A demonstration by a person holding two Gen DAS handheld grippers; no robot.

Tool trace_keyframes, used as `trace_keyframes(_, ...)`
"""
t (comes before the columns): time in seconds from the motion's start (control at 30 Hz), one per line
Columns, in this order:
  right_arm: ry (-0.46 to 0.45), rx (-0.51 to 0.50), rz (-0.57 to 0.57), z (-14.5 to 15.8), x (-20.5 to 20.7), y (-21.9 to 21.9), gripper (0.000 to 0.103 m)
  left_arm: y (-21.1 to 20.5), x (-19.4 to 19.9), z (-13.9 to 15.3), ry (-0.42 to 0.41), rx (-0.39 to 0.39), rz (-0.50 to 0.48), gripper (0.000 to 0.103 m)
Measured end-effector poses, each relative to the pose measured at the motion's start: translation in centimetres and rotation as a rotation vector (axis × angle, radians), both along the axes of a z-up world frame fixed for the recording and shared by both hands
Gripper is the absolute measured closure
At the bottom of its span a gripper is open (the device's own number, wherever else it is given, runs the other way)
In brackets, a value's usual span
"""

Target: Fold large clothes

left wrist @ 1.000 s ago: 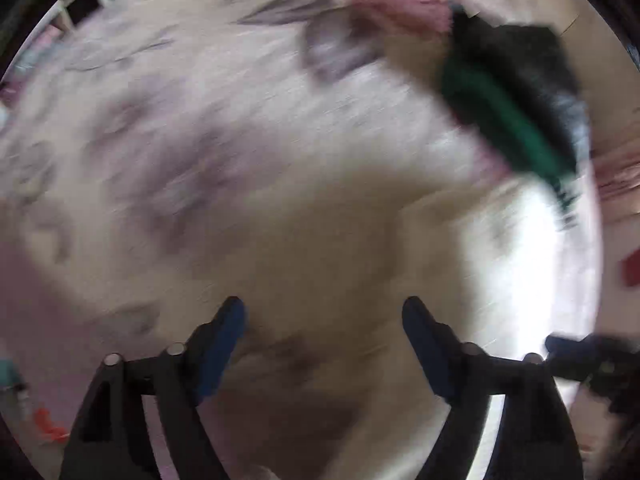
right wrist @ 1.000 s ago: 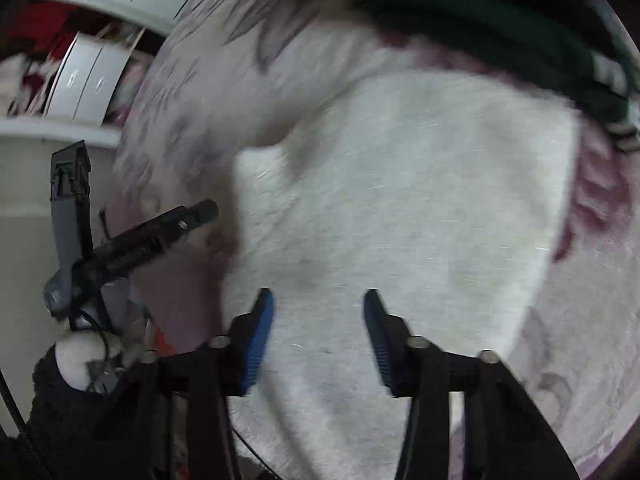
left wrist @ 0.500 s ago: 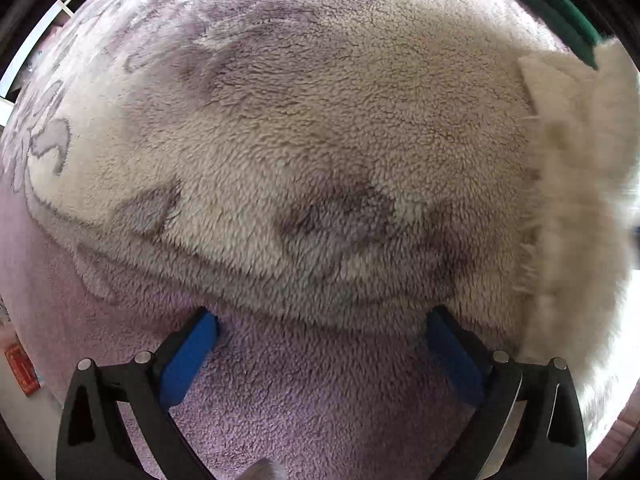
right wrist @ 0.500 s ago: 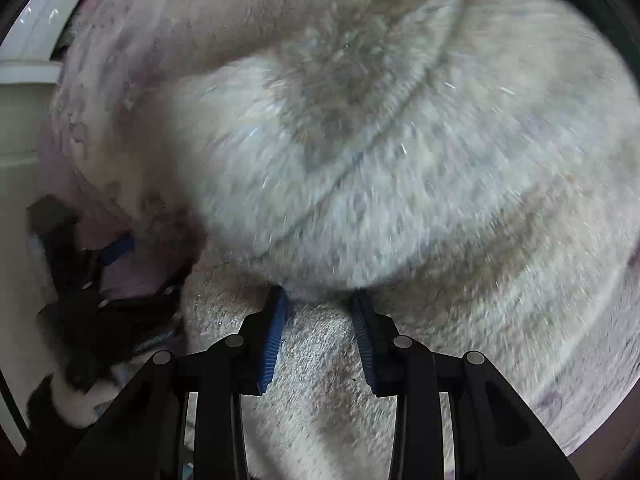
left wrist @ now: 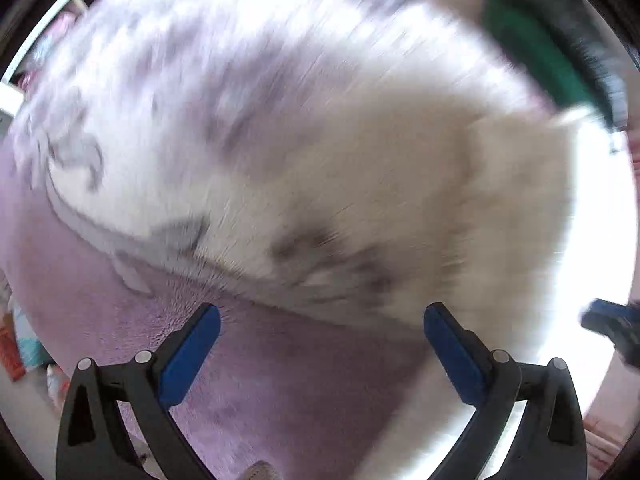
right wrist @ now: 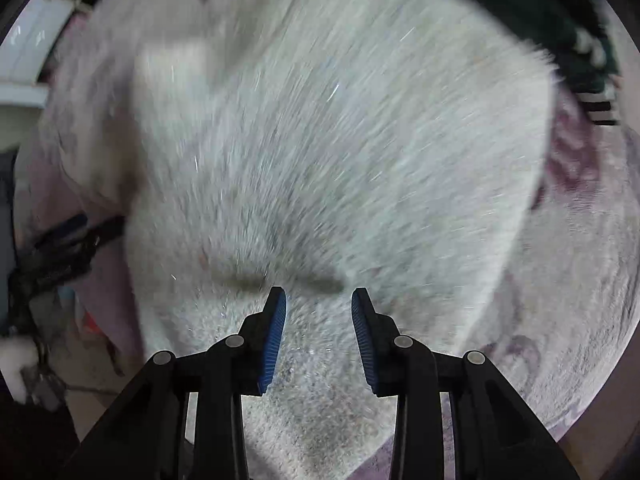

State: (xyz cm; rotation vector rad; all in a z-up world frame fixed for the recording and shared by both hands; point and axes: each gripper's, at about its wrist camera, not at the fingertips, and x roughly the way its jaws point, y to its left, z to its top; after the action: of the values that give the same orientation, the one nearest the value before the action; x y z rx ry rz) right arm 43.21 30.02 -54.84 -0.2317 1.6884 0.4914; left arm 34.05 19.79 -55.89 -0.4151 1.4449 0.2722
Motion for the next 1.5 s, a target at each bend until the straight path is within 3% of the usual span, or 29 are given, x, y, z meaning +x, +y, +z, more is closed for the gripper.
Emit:
trace_keyframes(0.1,-0.057,0.067,-0.112,2.7,2.9,-3.4,0.067,-3.7,3.0,5.3,-0.107,-0.047,-0.081,0.0)
trace_keyframes(0.17,-0.073,0.091,-0.169,4.4,3.9,-4.9,0.079,-6.3,5.9,5.7,-0.112,-0.017,-0.133,0.0)
trace_keyframes(0.23,-0.067,0.083,-0.22,3.0,6.5,-6.1,0.081,-8.1,9.2,3.5,-0.07,0.06,-0.157,0.0)
trace_keyframes(0.3,-0.046,0.051,-0.257,-2.0,9.6,-5.2,0.081,-8.5,11.2,-0.2,-0.008,0.078,-0.159,0.0)
trace_keyframes(0.4,-0.04,-0.073,-0.199,-6.2,10.9,-4.1,0.081,-8.1,12.8,-5.0,0.064,0.012,-0.134,0.0)
trace_keyframes(0.53,-0.059,-0.132,-0.114,-9.4,11.9,-2.8,0.081,-7.0,14.1,-6.4,0.024,-0.067,-0.113,0.0)
trace_keyframes(0.7,-0.004,-0.14,-0.098,-9.6,15.3,-0.1,0.081,-6.0,13.6,-7.1,0.037,-0.114,-0.078,0.0)
trace_keyframes(0.77,-0.007,-0.097,-0.099,-7.4,18.1,2.0,0.081,-5.9,12.5,-5.1,0.028,-0.087,-0.083,0.0)
trace_keyframes(0.9,0.056,0.114,-0.143,-2.6,17.1,-2.4,0.08,-6.9,7.5,0.9,-0.039,-0.009,-0.096,0.0)
trace_keyframes(1.0,0.136,0.222,-0.219,-0.9,15.2,-6.5,0.078,-8.3,4.1,1.7,-0.024,-0.015,-0.062,0.0)
trace_keyframes(1.03,0.175,0.271,-0.267,-1.1,14.8,-8.0,0.068,-8.7,3.1,1.1,-0.005,-0.011,-0.048,0.0)
trace_keyframes(1.13,0.222,0.327,-0.362,-3.2,14.1,-11.1,0.038,-9.2,1.7,-1.7,0.059,-0.041,-0.005,0.0)
trace_keyframes(1.2,0.257,0.354,-0.431,-6.1,16.1,-12.2,0.037,-9.7,0.9,-2.9,0.084,-0.059,0.018,0.0)
trace_keyframes(1.37,0.321,0.463,-0.475,-13.7,21.6,-11.7,0.032,-9.5,0.1,-5.4,0.07,-0.111,0.068,0.0)
trace_keyframes(1.4,0.353,0.488,-0.468,-15.4,22.8,-11.0,0.027,-9.4,0.0,-5.5,0.069,-0.113,0.071,0.0)
trace_keyframes(1.43,0.375,0.52,-0.47,-17.0,23.6,-10.1,0.014,-9.4,0.0,-5.7,0.066,-0.115,0.074,0.0)
trace_keyframes(1.5,0.391,0.695,-0.469,-17.1,25.1,-9.5,0.014,-9.5,0.3,-6.0,0.058,-0.109,0.075,0.0)
